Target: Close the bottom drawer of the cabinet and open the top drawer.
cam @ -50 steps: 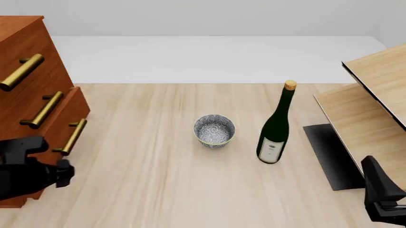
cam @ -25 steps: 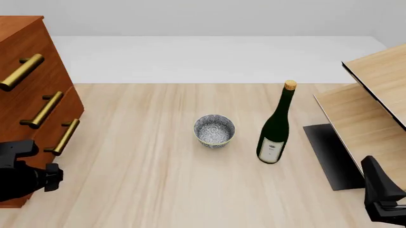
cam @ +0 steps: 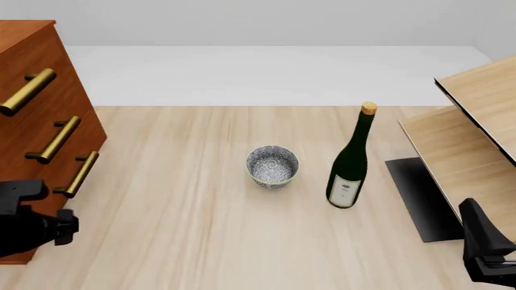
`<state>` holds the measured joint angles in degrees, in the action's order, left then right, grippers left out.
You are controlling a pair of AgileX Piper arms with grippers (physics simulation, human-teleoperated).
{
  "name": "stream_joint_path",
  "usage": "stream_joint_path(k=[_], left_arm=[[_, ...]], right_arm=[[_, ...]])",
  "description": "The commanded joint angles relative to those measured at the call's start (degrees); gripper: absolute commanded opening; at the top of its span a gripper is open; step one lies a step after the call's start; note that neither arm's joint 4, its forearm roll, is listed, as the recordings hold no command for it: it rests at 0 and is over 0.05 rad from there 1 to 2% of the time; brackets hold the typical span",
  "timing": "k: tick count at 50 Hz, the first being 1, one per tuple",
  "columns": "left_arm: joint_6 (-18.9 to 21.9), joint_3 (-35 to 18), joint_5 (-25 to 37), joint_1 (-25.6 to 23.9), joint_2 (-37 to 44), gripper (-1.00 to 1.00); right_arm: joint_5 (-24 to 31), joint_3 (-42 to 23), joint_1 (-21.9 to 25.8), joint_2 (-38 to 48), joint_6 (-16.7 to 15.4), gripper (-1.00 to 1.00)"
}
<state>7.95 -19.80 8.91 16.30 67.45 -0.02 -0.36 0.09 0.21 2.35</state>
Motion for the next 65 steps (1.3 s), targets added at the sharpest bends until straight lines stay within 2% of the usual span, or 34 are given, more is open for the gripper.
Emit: stream_joint_path(k=[1,9,11,13,21,27,37,39,56,61,65], left_arm=[[-3.57,-0.94,0.37,-3.82,0.88,1.0],[-9.57,-2.46,1.29,-11.36,1.73,1.0],[-9.63,-2.37,1.21,-11.81,1.87,1.0],[-11.97,-2.76,1.15,-14.55,2.5,1.0],[-13.29,-3.1,1.17,-17.05,2.59,1.0],[-15.17,-4.41,1.8,-20.83,2.69,1.0],[-11.54,-7.15,2.82,-24.69,0.55,1.0],[-8.56,-7.64,2.86,-24.12,-0.43,1.0],[-3.67,-14.41,4.72,-32.07,-2.16,1.0],[-2.92,-15.63,5.22,-32.6,-2.28,1.0],[0.29,-17.37,5.44,-33.9,-2.89,1.0]], right_arm=[[0.01,0.0,-0.03,0.01,0.01,1.0],[-0.01,-0.01,-0.05,-0.02,0.17,1.0],[-0.01,-0.02,-0.07,-0.01,0.2,1.0],[-0.03,-0.03,-0.09,0.0,0.21,1.0],[-0.04,-0.03,-0.07,0.01,0.2,1.0],[-0.08,-0.02,-0.08,0.04,0.19,1.0],[-0.05,-0.03,-0.09,0.01,0.24,1.0],[-0.04,-0.04,-0.07,0.0,0.24,1.0],[0.03,-0.08,-0.11,-0.03,0.48,1.0],[0.03,-0.06,-0.19,-0.06,0.62,1.0],[0.0,-0.03,-0.2,-0.08,0.73,1.0]])
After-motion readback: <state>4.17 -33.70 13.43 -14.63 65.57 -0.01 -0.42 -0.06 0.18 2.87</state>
